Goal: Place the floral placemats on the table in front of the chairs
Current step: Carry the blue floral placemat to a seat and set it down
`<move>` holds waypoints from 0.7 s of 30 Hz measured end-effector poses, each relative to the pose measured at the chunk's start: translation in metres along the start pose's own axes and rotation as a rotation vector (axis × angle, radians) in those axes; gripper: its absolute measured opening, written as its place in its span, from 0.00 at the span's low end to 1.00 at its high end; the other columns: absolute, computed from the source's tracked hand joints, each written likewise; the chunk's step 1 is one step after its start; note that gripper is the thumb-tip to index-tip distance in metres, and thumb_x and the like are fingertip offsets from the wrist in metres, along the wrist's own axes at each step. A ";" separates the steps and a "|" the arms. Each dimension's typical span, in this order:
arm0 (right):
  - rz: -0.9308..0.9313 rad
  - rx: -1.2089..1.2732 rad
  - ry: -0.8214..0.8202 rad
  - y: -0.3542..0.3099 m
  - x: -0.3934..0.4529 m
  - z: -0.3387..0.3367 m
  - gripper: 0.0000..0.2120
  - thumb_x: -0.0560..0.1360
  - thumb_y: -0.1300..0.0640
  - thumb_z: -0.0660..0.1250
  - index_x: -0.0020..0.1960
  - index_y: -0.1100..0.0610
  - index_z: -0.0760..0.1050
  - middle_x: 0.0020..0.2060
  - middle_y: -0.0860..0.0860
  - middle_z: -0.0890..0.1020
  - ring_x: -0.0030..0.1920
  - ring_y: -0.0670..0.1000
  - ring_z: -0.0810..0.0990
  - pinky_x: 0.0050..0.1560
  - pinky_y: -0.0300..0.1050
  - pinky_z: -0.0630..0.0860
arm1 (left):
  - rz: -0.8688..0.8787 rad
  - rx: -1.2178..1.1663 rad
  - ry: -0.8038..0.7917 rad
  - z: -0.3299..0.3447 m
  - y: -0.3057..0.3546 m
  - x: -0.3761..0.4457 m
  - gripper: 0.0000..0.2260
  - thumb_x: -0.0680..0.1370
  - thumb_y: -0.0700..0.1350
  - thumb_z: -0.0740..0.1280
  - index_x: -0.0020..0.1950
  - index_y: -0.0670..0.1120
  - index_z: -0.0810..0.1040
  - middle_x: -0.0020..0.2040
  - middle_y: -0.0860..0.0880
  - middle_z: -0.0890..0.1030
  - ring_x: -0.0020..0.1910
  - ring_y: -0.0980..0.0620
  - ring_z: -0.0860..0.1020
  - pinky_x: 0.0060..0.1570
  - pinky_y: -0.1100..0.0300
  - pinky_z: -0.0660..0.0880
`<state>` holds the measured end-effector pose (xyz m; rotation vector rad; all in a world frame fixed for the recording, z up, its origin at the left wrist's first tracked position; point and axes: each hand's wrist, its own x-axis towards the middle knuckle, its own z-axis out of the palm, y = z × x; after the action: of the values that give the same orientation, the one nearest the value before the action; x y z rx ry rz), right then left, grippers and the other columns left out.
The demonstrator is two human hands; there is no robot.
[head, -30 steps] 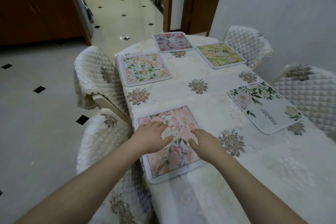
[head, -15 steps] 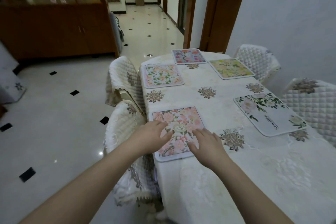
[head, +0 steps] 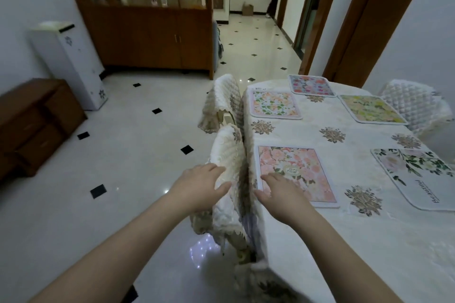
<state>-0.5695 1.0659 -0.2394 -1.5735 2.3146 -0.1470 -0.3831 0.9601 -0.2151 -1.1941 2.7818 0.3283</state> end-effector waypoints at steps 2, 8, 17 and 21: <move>-0.038 -0.015 0.004 -0.032 0.003 0.006 0.28 0.81 0.40 0.54 0.77 0.52 0.61 0.76 0.50 0.64 0.74 0.53 0.63 0.73 0.52 0.61 | -0.030 -0.003 0.010 -0.003 -0.027 -0.017 0.26 0.82 0.61 0.51 0.77 0.52 0.62 0.75 0.51 0.67 0.73 0.49 0.65 0.69 0.50 0.64; -0.115 -0.059 0.002 -0.150 0.012 0.032 0.25 0.81 0.42 0.55 0.73 0.54 0.65 0.72 0.52 0.69 0.70 0.55 0.68 0.68 0.52 0.66 | -0.135 -0.039 0.030 -0.007 -0.133 -0.085 0.26 0.82 0.61 0.52 0.78 0.53 0.60 0.77 0.53 0.64 0.75 0.51 0.63 0.71 0.54 0.61; -0.268 -0.077 -0.064 -0.286 0.022 0.077 0.29 0.80 0.39 0.54 0.77 0.51 0.59 0.77 0.51 0.61 0.75 0.52 0.61 0.73 0.50 0.58 | -0.289 -0.036 -0.013 -0.014 -0.260 -0.165 0.27 0.81 0.64 0.50 0.78 0.55 0.59 0.78 0.54 0.63 0.76 0.53 0.61 0.71 0.55 0.59; -0.306 -0.102 -0.074 -0.314 0.033 0.080 0.29 0.80 0.39 0.54 0.77 0.50 0.59 0.77 0.50 0.61 0.76 0.51 0.60 0.73 0.49 0.58 | -0.323 -0.050 0.003 -0.022 -0.286 -0.176 0.27 0.82 0.63 0.50 0.78 0.55 0.60 0.77 0.54 0.63 0.76 0.53 0.61 0.70 0.56 0.59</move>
<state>-0.2761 0.9237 -0.2361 -1.9428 2.0427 -0.0430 -0.0544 0.8875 -0.2085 -1.6241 2.5364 0.3664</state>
